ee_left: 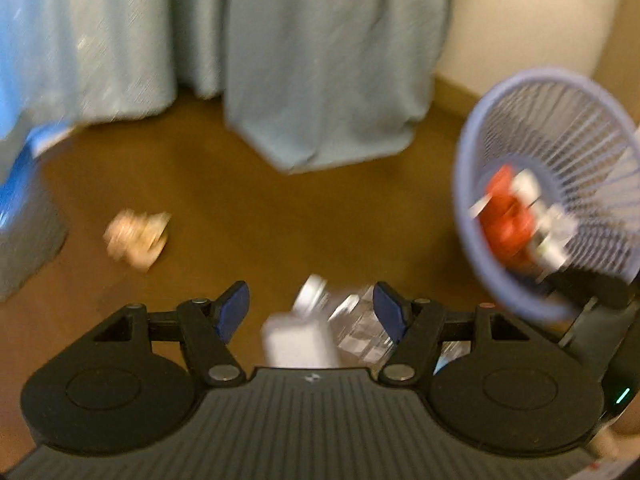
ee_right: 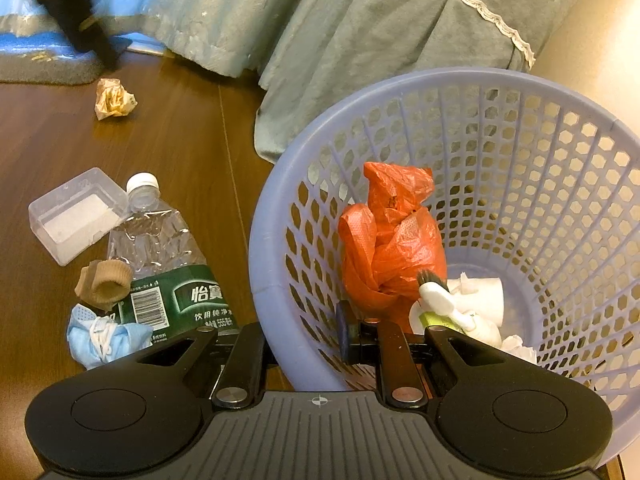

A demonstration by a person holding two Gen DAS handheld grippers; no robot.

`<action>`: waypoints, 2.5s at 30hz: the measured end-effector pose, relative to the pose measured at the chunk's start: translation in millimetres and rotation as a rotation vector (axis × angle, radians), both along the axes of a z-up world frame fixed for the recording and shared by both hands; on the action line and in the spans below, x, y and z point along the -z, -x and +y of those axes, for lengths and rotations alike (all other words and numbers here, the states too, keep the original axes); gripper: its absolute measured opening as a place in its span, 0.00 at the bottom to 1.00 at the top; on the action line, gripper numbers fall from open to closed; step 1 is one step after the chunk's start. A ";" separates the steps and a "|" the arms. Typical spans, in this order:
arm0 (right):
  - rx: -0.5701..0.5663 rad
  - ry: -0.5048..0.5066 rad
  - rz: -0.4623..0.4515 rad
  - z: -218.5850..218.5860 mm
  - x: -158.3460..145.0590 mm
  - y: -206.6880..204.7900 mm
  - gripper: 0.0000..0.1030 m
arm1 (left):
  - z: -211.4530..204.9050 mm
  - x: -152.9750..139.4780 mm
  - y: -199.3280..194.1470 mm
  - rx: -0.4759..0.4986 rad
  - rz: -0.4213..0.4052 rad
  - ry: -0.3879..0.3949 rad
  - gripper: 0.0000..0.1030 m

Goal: Collect trash
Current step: 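Move the left tool back down toward the clear plastic box, then close the left tool on the clear plastic box and lift it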

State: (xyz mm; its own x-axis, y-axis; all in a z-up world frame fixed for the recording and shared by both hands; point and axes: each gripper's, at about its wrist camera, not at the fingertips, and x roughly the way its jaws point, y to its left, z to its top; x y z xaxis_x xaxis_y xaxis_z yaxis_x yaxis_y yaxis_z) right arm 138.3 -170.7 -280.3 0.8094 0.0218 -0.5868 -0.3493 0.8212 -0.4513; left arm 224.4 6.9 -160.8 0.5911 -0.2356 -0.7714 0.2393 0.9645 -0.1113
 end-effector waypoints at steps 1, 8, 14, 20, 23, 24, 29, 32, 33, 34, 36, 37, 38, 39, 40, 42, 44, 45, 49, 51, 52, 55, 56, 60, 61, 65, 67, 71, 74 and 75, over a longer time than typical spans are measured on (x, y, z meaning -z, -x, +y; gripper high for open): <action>0.000 0.003 0.001 0.6 0.3 0.2 0.13 | 6.9 7.2 5.4 -0.013 0.013 -0.010 0.62; 0.001 0.016 0.003 0.6 1.0 0.6 0.14 | -0.2 56.0 12.5 -0.042 0.084 -0.016 0.68; -0.001 0.017 0.002 -0.1 0.5 2.0 0.14 | -21.1 92.7 6.7 -0.009 0.129 -0.103 0.70; -0.001 0.014 0.002 -0.8 -0.3 2.5 0.14 | -11.3 107.2 12.5 0.019 0.147 -0.184 0.62; 0.004 0.007 0.002 -1.1 -1.4 1.6 0.14 | 8.6 101.6 19.0 -0.014 0.132 -0.178 0.62; 0.005 0.007 0.003 0.0 -1.2 1.2 0.14 | 12.7 99.9 19.5 -0.014 0.128 -0.169 0.62; 0.000 0.012 0.003 -0.3 -1.4 0.1 0.14 | 17.0 95.3 11.4 0.054 0.071 -0.189 0.74; -0.002 0.017 0.003 1.3 0.2 0.1 0.14 | 12.5 95.4 5.7 0.135 0.049 -0.209 0.77; -0.003 0.020 0.003 1.9 0.8 0.4 0.14 | 11.9 96.3 4.1 0.136 0.048 -0.216 0.77; -0.004 0.022 0.003 2.1 1.3 1.1 0.14 | 11.6 96.9 3.5 0.131 0.051 -0.209 0.77; -0.005 0.023 0.003 1.5 1.4 1.8 0.14 | 8.6 96.9 5.2 0.129 0.054 -0.202 0.77; -0.004 0.023 0.003 1.6 1.5 1.9 0.14 | 5.6 95.7 7.6 0.130 0.044 -0.208 0.77; -0.004 0.022 0.003 1.5 1.5 1.9 0.14 | 3.6 95.4 8.5 0.140 0.042 -0.204 0.78; -0.003 0.022 0.003 1.5 1.6 1.9 0.14 | 1.5 96.0 8.5 0.150 0.043 -0.208 0.78; -0.003 0.022 0.003 1.3 1.6 2.1 0.14 | -1.6 96.3 8.5 0.156 0.036 -0.227 0.80; -0.005 0.021 0.003 1.1 1.5 2.2 0.14 | -6.3 98.2 6.0 0.161 0.021 -0.288 0.85; -0.007 0.021 0.003 0.6 1.6 3.4 0.14 | -6.2 101.1 0.6 0.165 0.024 -0.309 0.85; -0.008 0.022 0.004 0.6 1.8 3.5 0.14 | -6.0 102.7 -2.6 0.166 0.030 -0.306 0.85; -0.011 0.021 0.004 0.2 2.1 4.2 0.14 | -7.4 109.4 -11.9 0.193 0.036 -0.288 0.85; -0.011 0.020 0.003 0.2 1.9 4.6 0.14 | -7.6 110.5 -14.7 0.186 0.068 -0.258 0.83; -0.011 0.020 0.003 0.1 1.6 4.5 0.14 | -7.3 110.0 -14.3 0.181 0.084 -0.237 0.81; -0.009 0.019 0.004 -0.1 1.7 4.4 0.14 | -9.9 110.1 -8.9 0.178 0.081 -0.255 0.71; -0.007 0.018 0.005 -0.3 1.6 4.5 0.14 | -9.6 110.7 -8.0 0.174 0.083 -0.259 0.65; -0.006 0.017 0.006 -0.5 0.4 4.2 0.14 | -5.6 110.7 -8.2 0.153 0.101 -0.249 0.50; -0.006 0.018 0.006 0.1 0.5 4.0 0.14 | -5.2 109.7 -8.3 0.154 0.101 -0.252 0.50; -0.006 0.018 0.006 -0.1 0.7 4.4 0.14 | -2.2 102.7 -8.0 0.152 0.094 -0.265 0.49; -0.006 0.018 0.006 0.1 0.5 4.0 0.14 | -0.4 94.4 -6.6 0.156 0.088 -0.267 0.49; -0.003 0.018 0.008 1.0 -0.2 2.8 0.14 | 1.1 73.7 -1.9 0.166 0.067 -0.277 0.49; 0.000 0.018 0.008 1.5 -0.4 2.6 0.14 | 2.1 54.7 0.8 0.170 0.046 -0.275 0.49; 0.000 0.020 0.008 1.8 -0.1 2.9 0.14 | 2.4 47.6 1.2 0.166 0.038 -0.266 0.49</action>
State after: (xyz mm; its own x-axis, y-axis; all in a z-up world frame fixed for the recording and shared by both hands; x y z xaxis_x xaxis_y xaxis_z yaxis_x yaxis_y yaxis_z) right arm 135.4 -168.9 -280.2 0.8047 0.0102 -0.5936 -0.3530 0.8121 -0.4646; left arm 223.2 9.3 -208.4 0.5309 -0.1137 -0.8398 0.3964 0.9092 0.1275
